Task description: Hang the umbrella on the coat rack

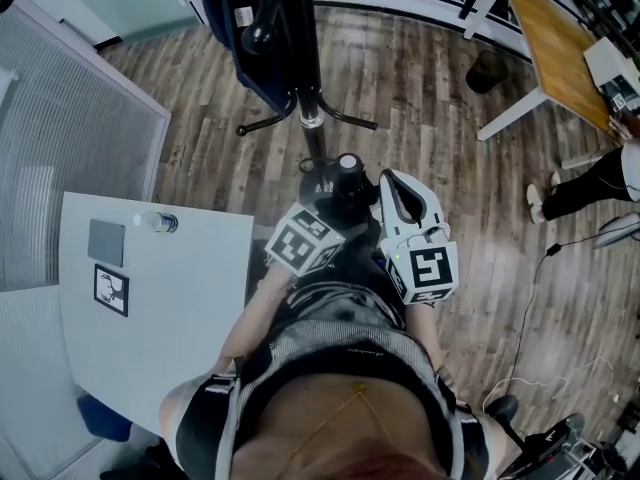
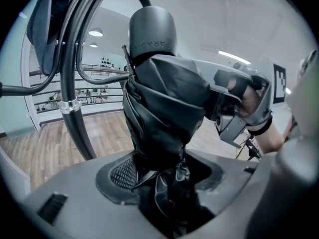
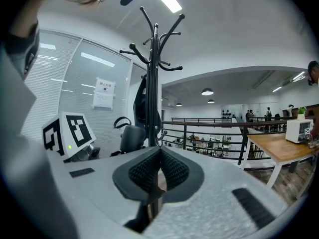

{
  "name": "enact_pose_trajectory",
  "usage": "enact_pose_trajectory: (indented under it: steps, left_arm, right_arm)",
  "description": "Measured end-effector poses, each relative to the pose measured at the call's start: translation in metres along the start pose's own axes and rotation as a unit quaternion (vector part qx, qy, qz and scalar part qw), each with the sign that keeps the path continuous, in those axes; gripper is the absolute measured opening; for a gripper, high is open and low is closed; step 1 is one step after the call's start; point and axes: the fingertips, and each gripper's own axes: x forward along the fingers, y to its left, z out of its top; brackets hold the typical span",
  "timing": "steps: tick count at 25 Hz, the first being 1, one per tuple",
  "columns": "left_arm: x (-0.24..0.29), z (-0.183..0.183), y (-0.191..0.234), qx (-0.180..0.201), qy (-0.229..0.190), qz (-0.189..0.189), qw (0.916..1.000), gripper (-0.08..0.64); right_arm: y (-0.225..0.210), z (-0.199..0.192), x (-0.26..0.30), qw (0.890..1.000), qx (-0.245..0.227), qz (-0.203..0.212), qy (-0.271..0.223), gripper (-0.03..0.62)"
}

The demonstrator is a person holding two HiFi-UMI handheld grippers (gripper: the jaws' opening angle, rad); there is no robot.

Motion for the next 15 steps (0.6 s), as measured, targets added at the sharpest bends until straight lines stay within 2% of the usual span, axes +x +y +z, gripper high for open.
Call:
enact_pose_trajectory:
  steps: [15]
  left_arm:
    - [0.044,0.005,-0.014,0.025,0.043,-0.044,0.9978,0.261]
  right_arm:
    - [-0.041,-0.008,-0.024,0.998,0.014,-0.055,0.005,0.004]
